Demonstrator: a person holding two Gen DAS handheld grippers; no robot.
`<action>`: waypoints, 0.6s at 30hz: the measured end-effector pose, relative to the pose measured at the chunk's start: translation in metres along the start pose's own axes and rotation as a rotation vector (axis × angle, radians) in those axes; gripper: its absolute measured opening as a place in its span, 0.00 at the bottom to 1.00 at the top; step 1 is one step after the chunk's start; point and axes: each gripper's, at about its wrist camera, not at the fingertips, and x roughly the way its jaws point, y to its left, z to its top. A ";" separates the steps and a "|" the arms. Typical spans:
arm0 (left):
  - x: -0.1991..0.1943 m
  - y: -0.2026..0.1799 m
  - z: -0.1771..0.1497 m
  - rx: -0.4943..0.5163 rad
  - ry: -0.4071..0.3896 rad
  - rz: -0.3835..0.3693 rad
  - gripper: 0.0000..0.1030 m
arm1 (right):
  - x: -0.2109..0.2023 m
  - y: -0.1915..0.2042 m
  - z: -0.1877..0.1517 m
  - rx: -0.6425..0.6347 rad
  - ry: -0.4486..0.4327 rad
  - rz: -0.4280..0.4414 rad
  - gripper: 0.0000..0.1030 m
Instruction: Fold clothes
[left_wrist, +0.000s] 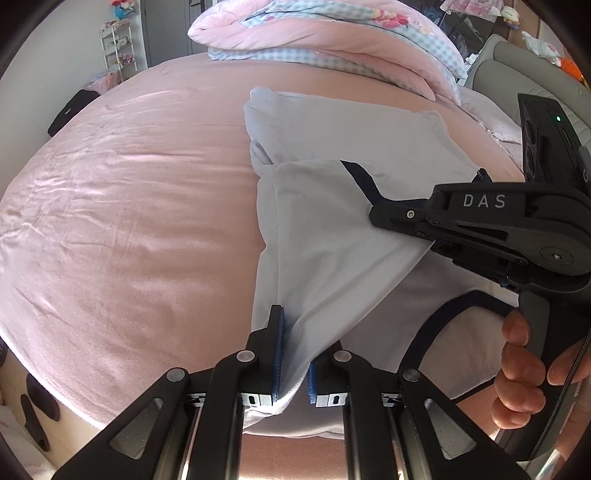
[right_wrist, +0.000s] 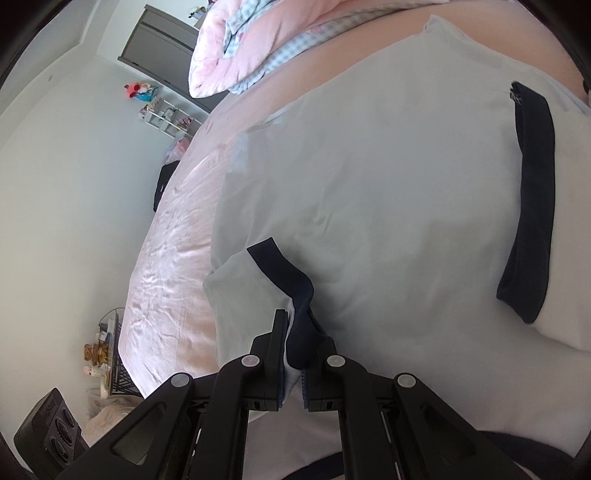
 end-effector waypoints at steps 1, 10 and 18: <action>0.000 0.000 0.001 -0.002 0.002 0.002 0.09 | 0.000 0.003 0.004 -0.023 -0.004 -0.015 0.04; 0.004 0.007 0.007 -0.021 0.017 0.000 0.09 | -0.003 0.001 0.014 -0.086 -0.009 -0.106 0.04; 0.006 0.020 0.014 -0.050 0.078 -0.058 0.10 | -0.009 -0.010 0.008 -0.109 0.001 -0.140 0.00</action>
